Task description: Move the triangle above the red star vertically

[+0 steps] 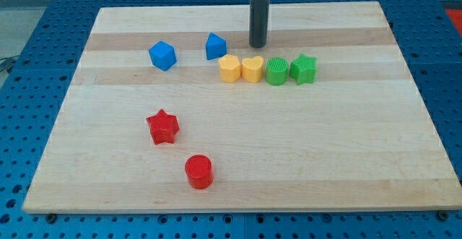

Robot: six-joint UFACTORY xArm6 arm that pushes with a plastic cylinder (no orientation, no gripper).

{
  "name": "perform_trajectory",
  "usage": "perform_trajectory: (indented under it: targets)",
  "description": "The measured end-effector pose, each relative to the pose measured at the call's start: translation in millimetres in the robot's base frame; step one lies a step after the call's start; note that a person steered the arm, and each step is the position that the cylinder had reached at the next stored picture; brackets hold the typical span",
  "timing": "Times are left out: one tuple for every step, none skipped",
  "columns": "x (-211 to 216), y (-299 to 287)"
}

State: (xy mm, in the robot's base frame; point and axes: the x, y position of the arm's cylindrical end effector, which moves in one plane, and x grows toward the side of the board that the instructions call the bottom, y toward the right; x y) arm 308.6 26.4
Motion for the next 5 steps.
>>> perform_trajectory:
  targets:
    - [0,-1]
    - [0,-1]
    - [0,-10]
    - [0,-24]
    - [0,-36]
